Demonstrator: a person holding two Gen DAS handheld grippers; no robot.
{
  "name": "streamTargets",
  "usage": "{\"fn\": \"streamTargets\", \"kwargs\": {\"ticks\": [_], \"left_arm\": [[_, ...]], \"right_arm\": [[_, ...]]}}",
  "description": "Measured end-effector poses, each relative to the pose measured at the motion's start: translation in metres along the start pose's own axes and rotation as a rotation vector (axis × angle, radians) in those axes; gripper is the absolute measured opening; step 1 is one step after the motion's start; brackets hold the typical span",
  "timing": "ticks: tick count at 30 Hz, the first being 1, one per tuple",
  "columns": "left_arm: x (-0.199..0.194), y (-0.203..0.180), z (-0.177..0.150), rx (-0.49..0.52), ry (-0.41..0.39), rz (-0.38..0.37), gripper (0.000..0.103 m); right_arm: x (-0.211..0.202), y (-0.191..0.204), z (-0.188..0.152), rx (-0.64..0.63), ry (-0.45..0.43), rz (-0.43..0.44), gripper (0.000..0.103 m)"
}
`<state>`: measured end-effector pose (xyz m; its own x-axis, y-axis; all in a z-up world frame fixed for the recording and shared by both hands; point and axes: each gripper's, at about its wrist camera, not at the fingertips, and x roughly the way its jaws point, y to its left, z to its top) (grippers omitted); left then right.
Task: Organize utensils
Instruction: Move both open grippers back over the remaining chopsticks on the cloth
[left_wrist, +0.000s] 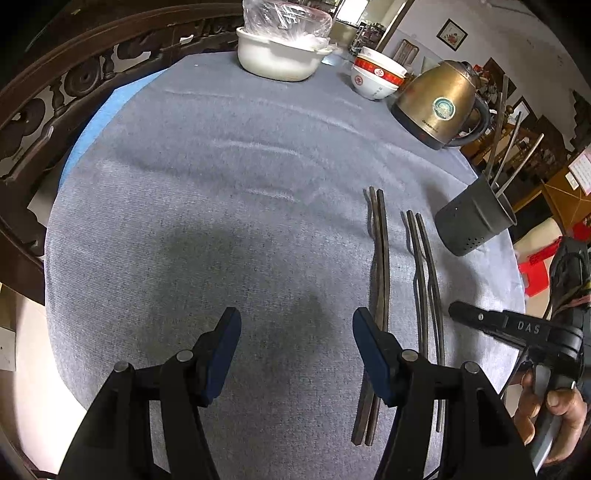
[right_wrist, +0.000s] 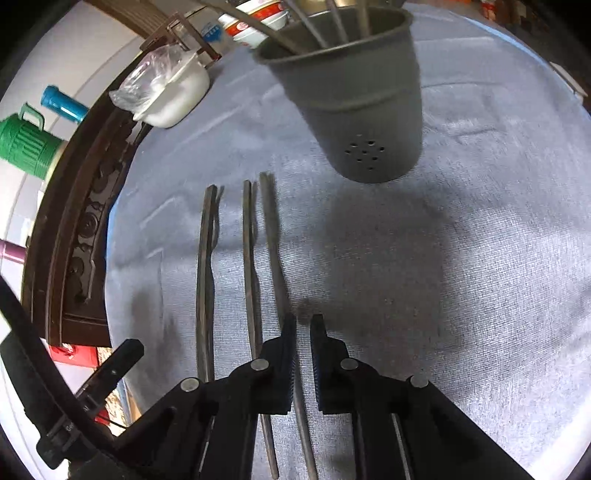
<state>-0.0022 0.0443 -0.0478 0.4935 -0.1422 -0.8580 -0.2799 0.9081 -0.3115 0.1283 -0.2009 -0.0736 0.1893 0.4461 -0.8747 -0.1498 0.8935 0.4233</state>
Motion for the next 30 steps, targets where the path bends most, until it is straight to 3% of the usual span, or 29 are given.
{"fn": "streamTargets", "kwargs": {"ticks": [10, 16, 23, 27, 30], "left_arm": [[0.007, -0.011, 0.004, 0.032, 0.100, -0.026, 0.064], [0.016, -0.034, 0.000, 0.111, 0.161, -0.025, 0.064], [0.037, -0.063, -0.010, 0.237, 0.235, 0.056, 0.064], [0.039, -0.063, -0.013, 0.254, 0.230, 0.099, 0.064], [0.037, -0.053, -0.011, 0.207, 0.234, 0.121, 0.064]], "right_arm": [[0.026, 0.035, 0.025, -0.123, 0.063, -0.068, 0.011], [0.023, 0.029, 0.020, -0.124, 0.053, -0.062, 0.010], [0.020, 0.016, 0.016, -0.096, 0.042, -0.019, 0.011], [0.018, 0.012, 0.013, -0.099, 0.037, -0.008, 0.010], [0.020, 0.011, 0.016, -0.092, 0.037, 0.012, 0.011]]}}
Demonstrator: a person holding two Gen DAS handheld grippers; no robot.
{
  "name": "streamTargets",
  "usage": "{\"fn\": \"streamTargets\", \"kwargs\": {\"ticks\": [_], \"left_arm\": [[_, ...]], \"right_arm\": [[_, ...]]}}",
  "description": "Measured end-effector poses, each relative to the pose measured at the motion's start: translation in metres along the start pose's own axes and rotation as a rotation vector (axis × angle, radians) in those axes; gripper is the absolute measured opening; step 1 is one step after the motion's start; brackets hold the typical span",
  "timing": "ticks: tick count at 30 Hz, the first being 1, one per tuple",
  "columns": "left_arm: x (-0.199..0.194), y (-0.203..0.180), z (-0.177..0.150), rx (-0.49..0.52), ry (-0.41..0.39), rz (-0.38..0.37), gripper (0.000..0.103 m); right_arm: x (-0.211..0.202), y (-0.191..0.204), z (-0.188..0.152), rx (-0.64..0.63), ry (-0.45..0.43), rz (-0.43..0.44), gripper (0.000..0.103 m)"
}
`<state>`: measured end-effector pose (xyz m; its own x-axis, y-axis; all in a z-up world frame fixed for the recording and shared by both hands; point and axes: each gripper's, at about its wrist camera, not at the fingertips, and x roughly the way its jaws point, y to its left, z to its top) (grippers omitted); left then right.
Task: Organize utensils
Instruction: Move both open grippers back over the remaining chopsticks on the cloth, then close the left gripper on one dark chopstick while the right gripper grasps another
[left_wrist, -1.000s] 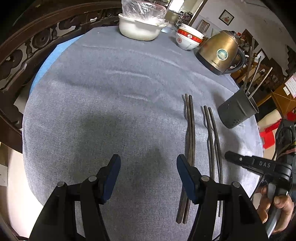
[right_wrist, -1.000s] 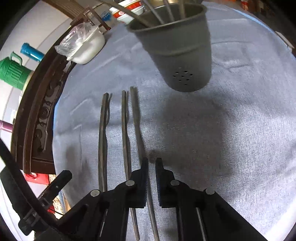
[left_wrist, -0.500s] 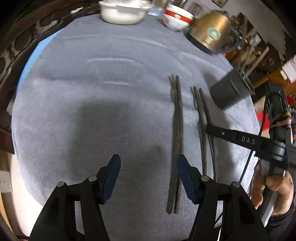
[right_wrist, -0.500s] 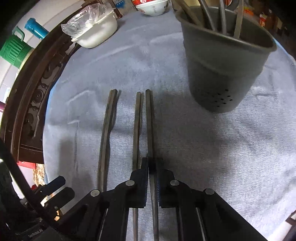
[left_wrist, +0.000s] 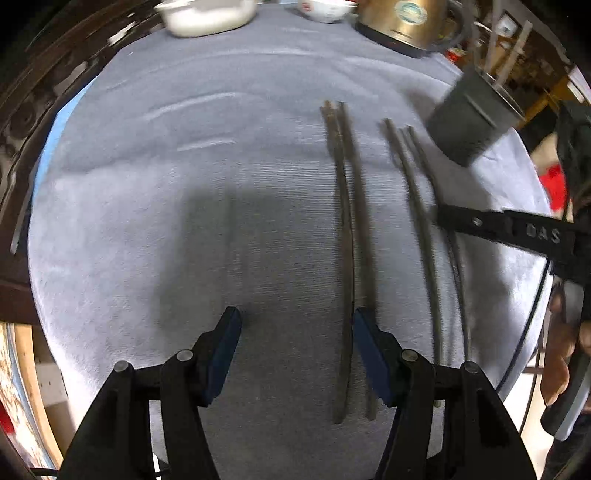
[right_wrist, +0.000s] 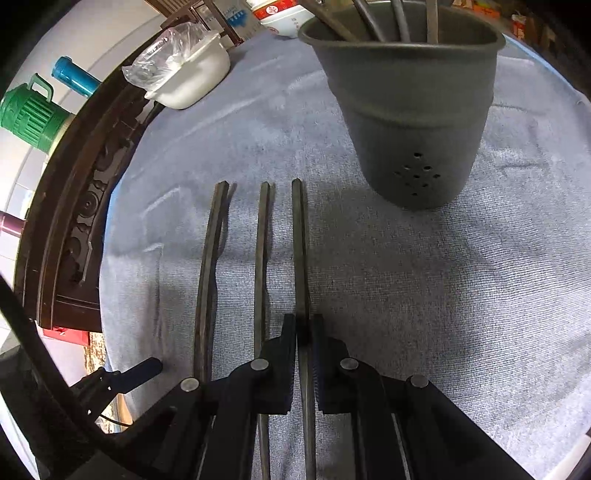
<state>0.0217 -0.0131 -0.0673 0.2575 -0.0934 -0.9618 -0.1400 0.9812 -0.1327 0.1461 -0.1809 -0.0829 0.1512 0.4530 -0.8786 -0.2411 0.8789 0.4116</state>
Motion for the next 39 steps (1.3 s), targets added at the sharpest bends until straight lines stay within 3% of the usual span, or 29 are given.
{"fn": "streamTargets", "kwargs": {"ticks": [6, 9, 15, 20, 24, 26, 30, 32, 39], "left_arm": [[-0.009, 0.006, 0.005, -0.021, -0.006, -0.023, 0.064], [-0.012, -0.002, 0.023, -0.012, -0.016, -0.008, 0.064], [-0.001, -0.019, 0.063, -0.031, 0.038, -0.041, 0.063], [0.023, -0.025, 0.087, -0.046, 0.133, -0.062, 0.040], [0.031, -0.024, 0.102, -0.056, 0.143, -0.071, 0.035], [0.036, -0.020, 0.105, -0.061, 0.165, -0.057, 0.018], [0.035, -0.008, 0.107, -0.083, 0.181, -0.084, 0.016], [0.036, -0.002, 0.108, -0.074, 0.192, -0.084, 0.008], [0.034, 0.011, 0.094, 0.053, 0.257, -0.018, 0.007]], "right_arm": [[-0.001, -0.005, 0.000, 0.006, -0.001, 0.024, 0.011], [-0.001, -0.005, 0.000, 0.004, 0.003, 0.027, 0.011], [0.000, -0.005, 0.004, 0.005, 0.027, 0.028, 0.011], [0.002, -0.003, 0.008, -0.012, 0.040, 0.020, 0.011], [0.003, -0.005, 0.008, -0.009, 0.041, 0.033, 0.011], [0.003, -0.005, 0.008, -0.013, 0.042, 0.031, 0.011], [0.004, -0.004, 0.009, -0.018, 0.048, 0.028, 0.011], [0.004, -0.003, 0.010, -0.024, 0.052, 0.023, 0.011], [0.003, -0.001, 0.009, -0.054, 0.101, -0.019, 0.011]]}}
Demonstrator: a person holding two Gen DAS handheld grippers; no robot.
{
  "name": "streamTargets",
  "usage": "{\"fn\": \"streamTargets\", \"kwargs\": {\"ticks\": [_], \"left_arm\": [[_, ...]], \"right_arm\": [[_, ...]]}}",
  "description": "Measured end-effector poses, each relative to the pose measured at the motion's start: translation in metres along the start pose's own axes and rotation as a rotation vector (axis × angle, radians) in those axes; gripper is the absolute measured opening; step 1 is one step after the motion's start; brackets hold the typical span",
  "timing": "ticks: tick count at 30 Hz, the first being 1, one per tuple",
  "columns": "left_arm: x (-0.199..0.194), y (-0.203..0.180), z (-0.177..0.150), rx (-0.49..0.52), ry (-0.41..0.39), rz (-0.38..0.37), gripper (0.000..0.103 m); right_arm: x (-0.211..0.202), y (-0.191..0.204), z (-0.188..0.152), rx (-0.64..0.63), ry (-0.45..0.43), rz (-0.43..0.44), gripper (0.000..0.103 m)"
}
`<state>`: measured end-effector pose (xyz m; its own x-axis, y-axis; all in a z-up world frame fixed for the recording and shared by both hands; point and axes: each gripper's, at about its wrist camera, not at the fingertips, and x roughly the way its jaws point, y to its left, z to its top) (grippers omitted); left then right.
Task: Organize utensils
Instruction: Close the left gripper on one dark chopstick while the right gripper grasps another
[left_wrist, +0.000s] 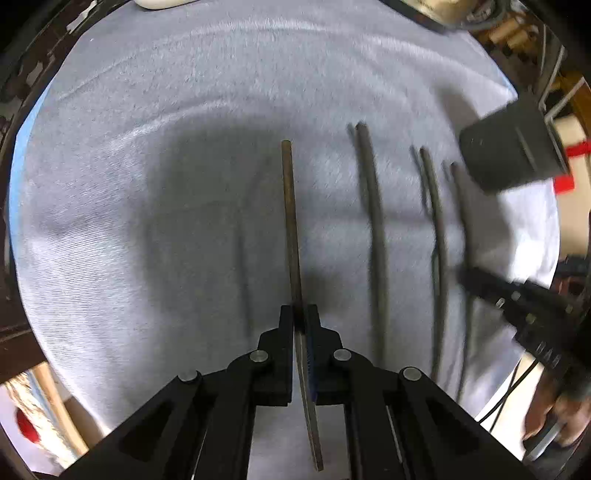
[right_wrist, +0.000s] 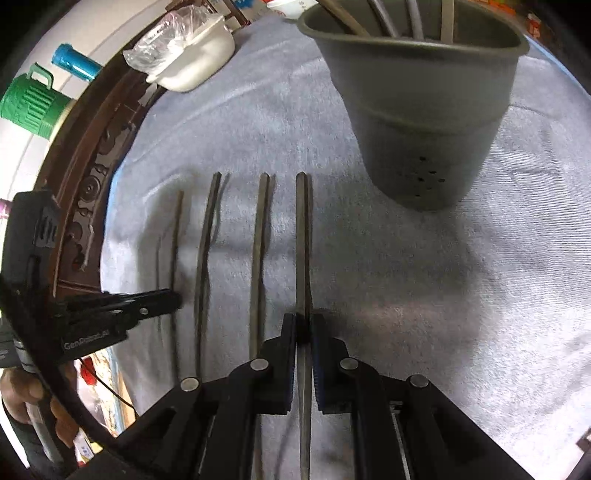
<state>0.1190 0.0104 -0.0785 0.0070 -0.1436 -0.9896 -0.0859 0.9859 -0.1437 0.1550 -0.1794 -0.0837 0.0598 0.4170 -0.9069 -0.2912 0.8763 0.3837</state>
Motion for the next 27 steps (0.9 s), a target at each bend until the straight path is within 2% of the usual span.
{"fn": "streamTargets", "kwargs": {"ticks": [4, 8, 12, 15, 16, 17, 21, 27], "left_arm": [[0.006, 0.014, 0.003, -0.008, 0.046, -0.008, 0.007], [0.008, 0.011, 0.019, -0.028, 0.043, -0.022, 0.023], [0.007, 0.018, 0.031, -0.052, 0.047, -0.048, 0.023], [0.010, 0.025, 0.037, -0.060, 0.049, -0.066, 0.020], [0.013, 0.026, 0.039, -0.059, 0.053, -0.071, 0.010], [0.014, 0.030, 0.041, -0.057, 0.059, -0.074, 0.006], [0.018, 0.042, 0.051, -0.048, 0.068, -0.098, 0.005], [0.018, 0.057, 0.049, -0.055, 0.057, -0.110, 0.005]], "right_arm": [[0.001, 0.001, 0.002, -0.005, 0.055, -0.023, 0.011], [0.001, 0.005, 0.012, -0.009, 0.074, -0.079, 0.011], [0.007, 0.008, 0.020, -0.003, 0.098, -0.098, 0.014], [0.010, 0.012, 0.026, -0.011, 0.106, -0.120, 0.014], [0.010, 0.014, 0.028, -0.020, 0.109, -0.128, 0.014], [0.012, 0.017, 0.030, -0.033, 0.111, -0.136, 0.014], [0.016, 0.025, 0.035, -0.060, 0.120, -0.145, 0.008], [0.005, 0.022, 0.024, -0.077, 0.081, -0.121, 0.007]]}}
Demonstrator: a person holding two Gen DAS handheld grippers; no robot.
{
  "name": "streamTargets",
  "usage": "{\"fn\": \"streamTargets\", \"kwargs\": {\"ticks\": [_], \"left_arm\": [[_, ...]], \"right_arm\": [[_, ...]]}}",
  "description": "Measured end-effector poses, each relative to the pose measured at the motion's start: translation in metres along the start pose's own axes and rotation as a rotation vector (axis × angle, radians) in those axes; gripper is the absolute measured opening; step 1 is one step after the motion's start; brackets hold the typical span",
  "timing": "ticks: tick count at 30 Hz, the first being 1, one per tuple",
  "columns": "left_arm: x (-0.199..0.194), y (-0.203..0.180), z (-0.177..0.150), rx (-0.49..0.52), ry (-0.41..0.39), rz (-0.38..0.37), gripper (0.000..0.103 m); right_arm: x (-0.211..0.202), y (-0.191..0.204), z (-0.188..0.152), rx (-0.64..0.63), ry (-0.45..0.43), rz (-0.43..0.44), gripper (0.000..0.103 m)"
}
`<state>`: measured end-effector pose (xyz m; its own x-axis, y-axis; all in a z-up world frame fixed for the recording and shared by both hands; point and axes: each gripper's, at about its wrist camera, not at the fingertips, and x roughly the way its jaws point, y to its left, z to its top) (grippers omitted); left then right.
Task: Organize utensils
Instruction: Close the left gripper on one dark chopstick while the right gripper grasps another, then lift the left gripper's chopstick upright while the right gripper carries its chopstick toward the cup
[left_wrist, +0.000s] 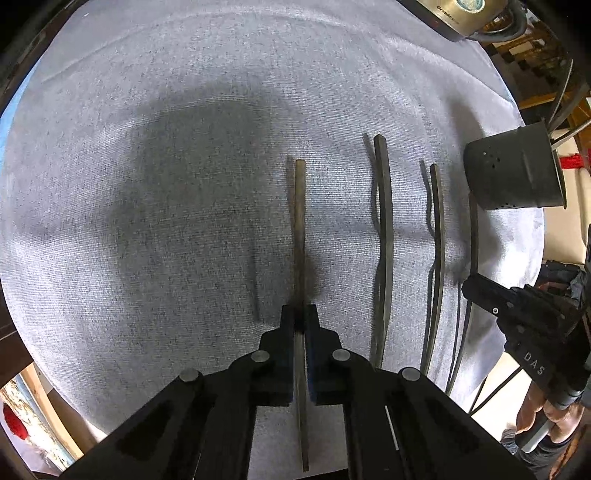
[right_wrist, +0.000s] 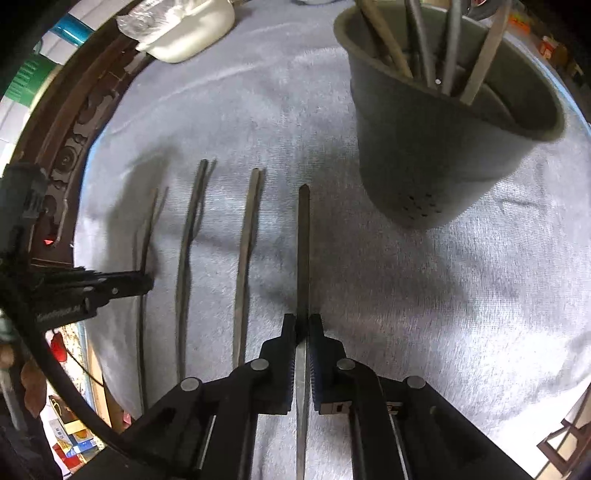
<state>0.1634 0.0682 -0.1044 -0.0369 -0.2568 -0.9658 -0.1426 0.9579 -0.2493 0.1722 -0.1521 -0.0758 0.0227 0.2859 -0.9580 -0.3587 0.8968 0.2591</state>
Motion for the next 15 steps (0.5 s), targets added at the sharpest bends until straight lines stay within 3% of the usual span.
{"fn": "streamTargets", "kwargs": {"ticks": [8, 15], "left_arm": [[0.004, -0.013, 0.003, -0.024, 0.103, 0.027, 0.006], [0.007, -0.038, 0.012, 0.028, 0.105, 0.108, 0.006]], "right_arm": [[0.008, -0.007, 0.001, 0.018, 0.063, -0.003, 0.009], [0.015, 0.001, 0.015, -0.033, 0.122, -0.028, 0.008]]}}
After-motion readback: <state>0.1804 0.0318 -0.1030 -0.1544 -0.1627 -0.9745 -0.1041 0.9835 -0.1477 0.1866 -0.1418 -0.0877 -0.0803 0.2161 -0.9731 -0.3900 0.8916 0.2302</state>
